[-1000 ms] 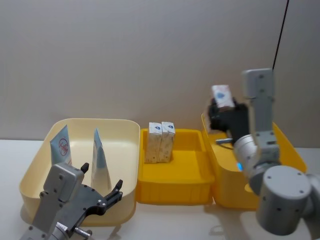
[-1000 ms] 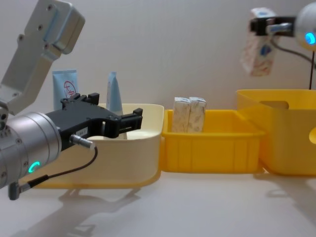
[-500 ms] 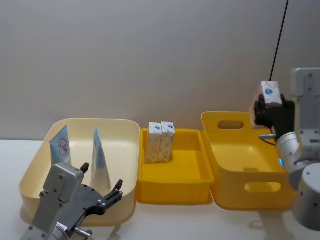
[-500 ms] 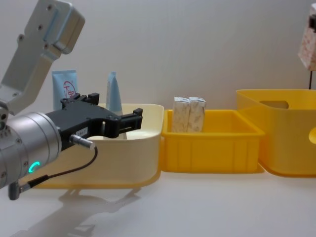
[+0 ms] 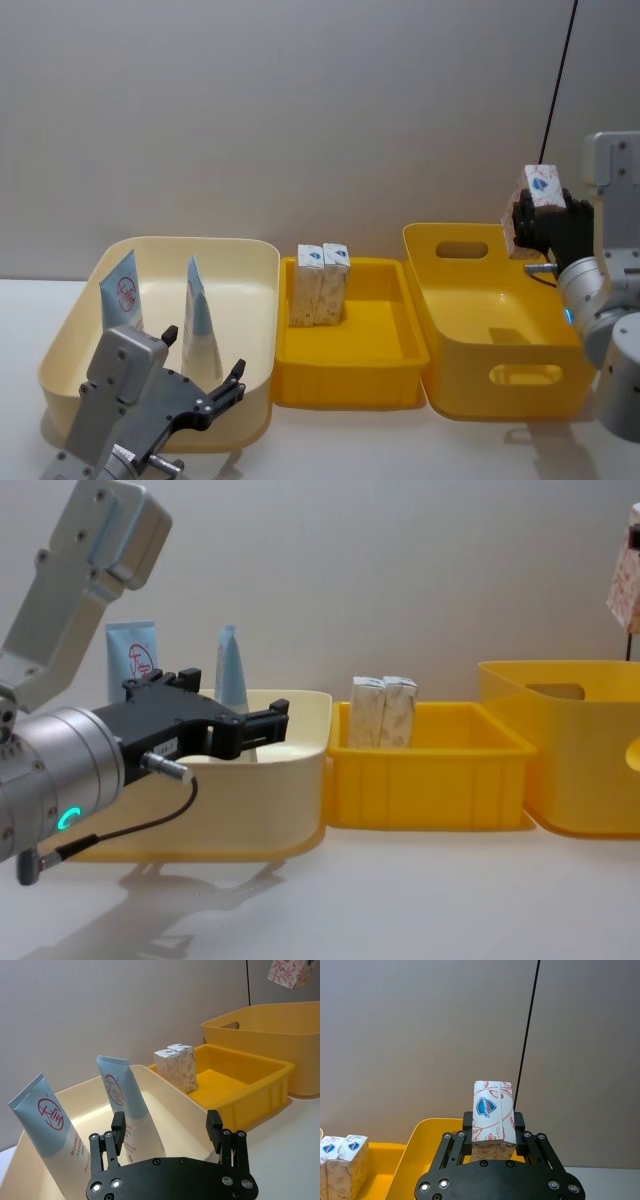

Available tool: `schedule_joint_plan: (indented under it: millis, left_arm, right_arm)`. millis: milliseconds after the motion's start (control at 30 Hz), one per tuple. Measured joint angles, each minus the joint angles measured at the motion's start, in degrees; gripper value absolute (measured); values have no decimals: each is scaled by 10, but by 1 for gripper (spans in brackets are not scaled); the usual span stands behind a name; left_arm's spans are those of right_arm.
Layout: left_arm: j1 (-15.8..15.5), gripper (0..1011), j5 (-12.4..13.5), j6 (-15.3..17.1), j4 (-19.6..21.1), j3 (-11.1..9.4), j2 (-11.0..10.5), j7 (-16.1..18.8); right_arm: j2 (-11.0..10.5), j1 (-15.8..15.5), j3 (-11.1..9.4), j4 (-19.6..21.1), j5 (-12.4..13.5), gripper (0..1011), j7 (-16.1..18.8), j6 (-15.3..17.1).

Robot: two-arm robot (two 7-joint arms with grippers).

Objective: Bimanual collaborative sorting of washing and personal care products

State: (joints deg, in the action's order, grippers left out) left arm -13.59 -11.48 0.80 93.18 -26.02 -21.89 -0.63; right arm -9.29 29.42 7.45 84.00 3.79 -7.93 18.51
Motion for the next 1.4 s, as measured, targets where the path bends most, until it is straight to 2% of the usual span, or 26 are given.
schedule_joint_plan:
  millis: [700, 967, 1100, 1300, 1400]
  left_arm:
    - [0, 1003, 0, 0, 0, 0, 0, 0]
    - [0, 1003, 0, 0, 0, 0, 0, 0]
    - [0, 1003, 0, 0, 0, 0, 0, 0]
    - [0, 1003, 0, 0, 0, 0, 0, 0]
    - [0, 1003, 0, 0, 0, 0, 0, 0]
  right_arm:
    - [1, 13, -2, -20, 3, 461, 13, -6]
    - [1, 15, -3, -22, 4, 697, 15, -7]
    - [1, 15, -3, -23, 4, 851, 15, -7]
    - [1, 16, -3, -24, 4, 985, 16, -7]
    - [1, 16, -3, -24, 4, 1001, 16, -7]
